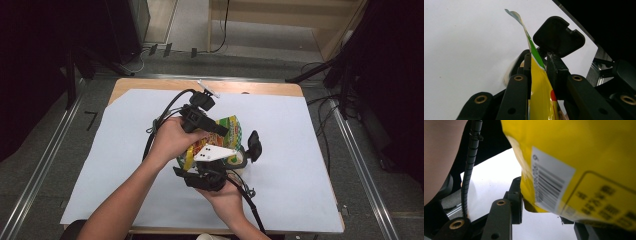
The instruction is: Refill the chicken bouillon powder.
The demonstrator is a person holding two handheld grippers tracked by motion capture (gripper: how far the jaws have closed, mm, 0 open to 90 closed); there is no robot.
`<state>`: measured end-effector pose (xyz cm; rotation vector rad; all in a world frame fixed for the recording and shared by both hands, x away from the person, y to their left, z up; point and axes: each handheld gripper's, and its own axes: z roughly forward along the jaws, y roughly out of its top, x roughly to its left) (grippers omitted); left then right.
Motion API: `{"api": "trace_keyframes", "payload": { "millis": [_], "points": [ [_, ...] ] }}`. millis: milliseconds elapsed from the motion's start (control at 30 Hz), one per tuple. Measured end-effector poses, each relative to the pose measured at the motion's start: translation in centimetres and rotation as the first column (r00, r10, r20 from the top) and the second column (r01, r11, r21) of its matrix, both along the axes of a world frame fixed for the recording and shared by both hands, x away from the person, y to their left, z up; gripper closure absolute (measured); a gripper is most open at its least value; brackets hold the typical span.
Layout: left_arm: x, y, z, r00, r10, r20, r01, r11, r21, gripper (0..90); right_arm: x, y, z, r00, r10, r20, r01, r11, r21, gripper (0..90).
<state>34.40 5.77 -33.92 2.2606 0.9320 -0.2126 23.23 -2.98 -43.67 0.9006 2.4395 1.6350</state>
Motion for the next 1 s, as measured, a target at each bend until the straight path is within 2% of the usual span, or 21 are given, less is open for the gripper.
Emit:
{"api": "trace_keyframes", "payload": {
  "millis": [133, 533, 1000],
  "points": [
    [0.21, -0.04, -0.33, 0.9999, -0.002, -0.016, 0.002, 1.0, 0.003, 78.8, 0.06, -0.03, -0.13, 0.9999, 0.002, -0.011, -0.002, 1.0, -0.005, 62.9],
    [0.2, -0.06, -0.2, 0.9999, -0.003, -0.016, 0.003, 1.0, -0.007, 78.6, 0.06, -0.1, -0.07, 1.0, -0.002, -0.005, 0.002, 1.0, -0.004, 63.0],
    [0.31, -0.24, -0.1, 0.9997, -0.004, -0.023, 0.004, 1.0, -0.001, 78.3, 0.12, -0.16, 0.09, 0.9997, -0.005, -0.024, 0.006, 1.0, 0.013, 63.0]
  ]
}}
